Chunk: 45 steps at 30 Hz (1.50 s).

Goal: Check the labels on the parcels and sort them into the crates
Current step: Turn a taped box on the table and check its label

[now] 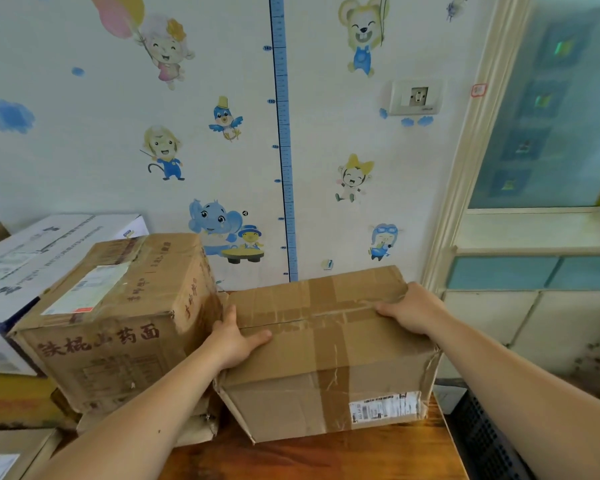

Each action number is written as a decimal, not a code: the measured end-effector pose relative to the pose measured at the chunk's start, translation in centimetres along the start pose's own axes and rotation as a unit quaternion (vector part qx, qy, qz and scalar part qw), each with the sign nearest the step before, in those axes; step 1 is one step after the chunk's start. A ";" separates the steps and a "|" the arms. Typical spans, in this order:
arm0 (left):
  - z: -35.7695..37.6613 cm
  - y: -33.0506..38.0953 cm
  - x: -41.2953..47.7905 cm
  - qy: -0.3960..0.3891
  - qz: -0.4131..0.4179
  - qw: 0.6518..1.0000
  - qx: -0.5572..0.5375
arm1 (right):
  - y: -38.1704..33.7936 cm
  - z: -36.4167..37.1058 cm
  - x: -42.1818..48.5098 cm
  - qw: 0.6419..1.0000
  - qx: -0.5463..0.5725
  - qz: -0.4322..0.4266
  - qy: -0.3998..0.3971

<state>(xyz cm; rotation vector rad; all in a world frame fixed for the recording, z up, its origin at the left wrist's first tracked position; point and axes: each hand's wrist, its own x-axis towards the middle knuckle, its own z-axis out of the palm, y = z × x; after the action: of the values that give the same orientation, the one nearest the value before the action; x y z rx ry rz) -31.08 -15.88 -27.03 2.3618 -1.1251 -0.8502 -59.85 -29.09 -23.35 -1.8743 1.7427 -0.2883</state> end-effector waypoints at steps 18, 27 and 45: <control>-0.1 -0.1 0.6 -0.054 0.030 0.997 -0.036 | -4.7 -4.9 -2.1 0.998 0.009 -0.063 -0.017; 1.5 3.9 -0.6 -0.034 0.081 0.993 0.079 | -6.5 -4.2 -2.3 0.991 0.087 -0.097 -0.030; 1.2 9.5 -1.7 0.001 0.204 0.979 0.019 | -7.5 -3.3 -6.3 0.970 0.044 -0.231 -0.062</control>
<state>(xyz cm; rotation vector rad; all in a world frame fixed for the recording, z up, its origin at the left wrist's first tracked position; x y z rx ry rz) -38.00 -20.35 -21.90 2.0483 -1.5633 -0.6824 -56.00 -23.76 -15.36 -2.1640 1.1758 -0.4054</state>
